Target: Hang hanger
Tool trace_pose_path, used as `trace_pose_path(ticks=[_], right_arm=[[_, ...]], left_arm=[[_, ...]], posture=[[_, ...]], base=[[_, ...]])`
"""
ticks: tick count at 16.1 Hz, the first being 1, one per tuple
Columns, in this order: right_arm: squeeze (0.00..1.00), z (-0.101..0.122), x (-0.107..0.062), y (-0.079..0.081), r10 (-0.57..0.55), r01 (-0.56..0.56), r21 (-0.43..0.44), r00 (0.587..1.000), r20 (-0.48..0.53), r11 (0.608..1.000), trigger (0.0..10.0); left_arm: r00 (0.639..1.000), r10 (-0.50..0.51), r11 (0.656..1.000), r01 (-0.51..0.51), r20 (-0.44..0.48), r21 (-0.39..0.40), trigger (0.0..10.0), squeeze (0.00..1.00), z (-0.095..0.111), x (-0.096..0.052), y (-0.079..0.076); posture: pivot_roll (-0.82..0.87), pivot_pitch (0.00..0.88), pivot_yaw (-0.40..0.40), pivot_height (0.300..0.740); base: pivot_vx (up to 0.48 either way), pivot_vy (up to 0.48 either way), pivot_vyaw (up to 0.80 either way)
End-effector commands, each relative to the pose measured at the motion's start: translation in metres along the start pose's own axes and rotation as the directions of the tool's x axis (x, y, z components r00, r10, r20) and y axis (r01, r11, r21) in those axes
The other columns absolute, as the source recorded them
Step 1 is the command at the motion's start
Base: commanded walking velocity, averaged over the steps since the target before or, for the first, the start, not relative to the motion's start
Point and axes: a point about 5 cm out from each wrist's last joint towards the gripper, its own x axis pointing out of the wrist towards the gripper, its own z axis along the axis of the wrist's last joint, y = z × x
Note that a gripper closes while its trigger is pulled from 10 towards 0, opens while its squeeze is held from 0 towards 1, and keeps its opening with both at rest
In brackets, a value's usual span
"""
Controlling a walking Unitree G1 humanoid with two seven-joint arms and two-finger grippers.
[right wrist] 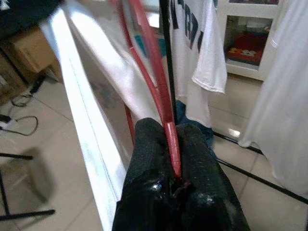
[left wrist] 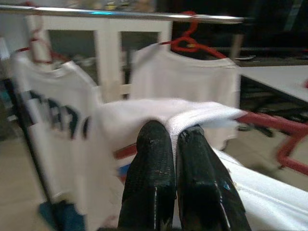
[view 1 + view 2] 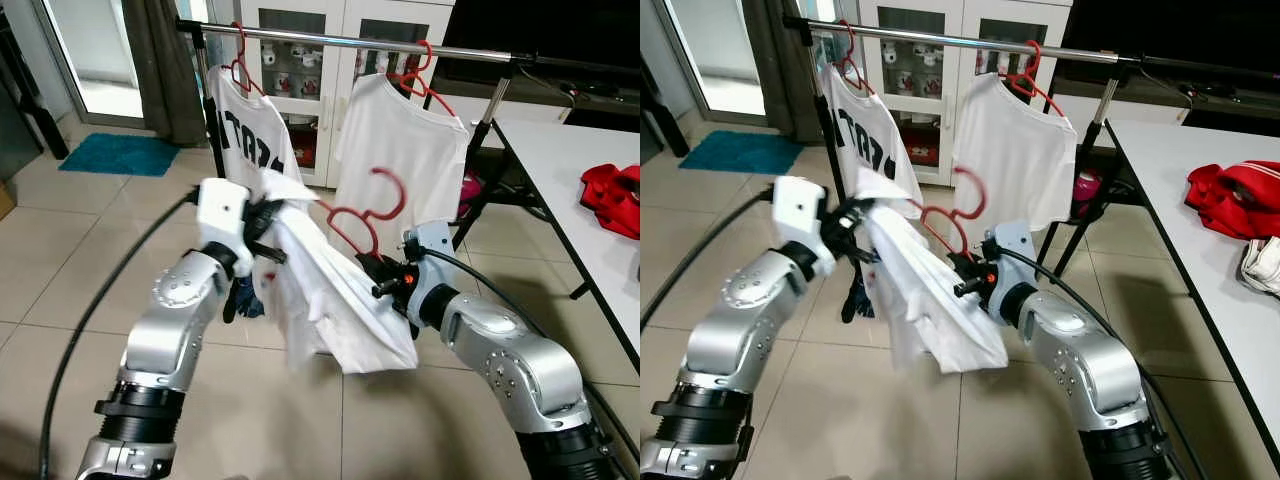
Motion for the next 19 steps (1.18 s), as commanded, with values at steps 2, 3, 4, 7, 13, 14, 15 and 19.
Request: trace_pose_path(ticks=[2, 3, 4, 7, 13, 14, 15, 19], right_arm=[[0.00, -0.004, -0.012, -0.030, -0.223, 0.223, 0.015, 0.974, -0.035, 0.975, 10.0], [0.00, -0.003, -0.014, -0.039, -0.290, 0.291, 0.035, 0.957, -0.024, 0.956, 10.0], [0.00, 0.001, -0.016, -0.044, -0.338, 0.336, 0.067, 0.941, 0.005, 0.939, 10.0], [0.00, 0.009, -0.015, -0.041, -0.329, 0.325, 0.084, 0.944, 0.039, 0.942, 10.0], [0.00, 0.014, -0.004, -0.011, -0.154, 0.152, 0.041, 0.987, 0.047, 0.987, 10.0], [0.00, 0.004, -0.004, -0.003, -0.091, 0.090, -0.031, 0.996, -0.021, 0.995, 10.0], [0.00, -0.008, -0.006, -0.001, -0.082, 0.071, -0.120, 0.993, -0.090, 0.990, 10.0], [0.00, -0.013, -0.014, 0.005, 0.026, -0.046, -0.191, 0.994, -0.105, 0.980, 10.0]], left_arm=[[0.983, 0.182, 0.983, -0.183, 0.023, 0.030, 0.0, 0.00, 0.009, -0.003, 0.026], [0.973, 0.229, 0.973, -0.229, 0.010, 0.034, 0.0, 0.00, 0.007, -0.004, 0.030], [0.968, 0.250, 0.968, -0.249, -0.011, 0.040, 0.0, 0.00, 0.003, -0.004, 0.031], [0.987, 0.126, 0.992, -0.123, -0.097, 0.040, 0.0, 0.00, -0.011, -0.002, 0.009], [0.969, -0.212, 0.977, 0.213, -0.127, -0.004, 0.0, 0.00, -0.018, 0.002, -0.044], [0.975, -0.187, 0.982, 0.188, -0.118, -0.001, 0.0, 0.00, -0.016, 0.004, -0.040], [0.985, -0.135, 0.990, 0.138, -0.109, 0.013, 0.0, 0.00, -0.013, 0.004, -0.031], [0.986, 0.125, 0.989, -0.116, -0.112, 0.088, 0.0, 0.00, -0.006, -0.001, 0.027]], posture=[[-0.14, 0.000, -0.057, 0.740], [-0.14, 0.000, -0.055, 0.740], [-0.15, 0.000, -0.054, 0.740], [-0.15, 0.000, -0.053, 0.740], [-0.15, 0.000, -0.052, 0.740], [-0.15, 0.000, -0.052, 0.740], [-0.15, 0.000, -0.052, 0.740], [-0.15, 0.000, -0.045, 0.740]], base=[[0.000, 0.000, 0.00], [0.000, 0.000, 0.00], [0.000, 0.000, 0.00], [0.000, 0.000, 0.00], [0.000, 0.000, 0.00], [0.000, 0.000, 0.00], [0.000, 0.000, 0.00], [0.000, 0.000, 0.00]])
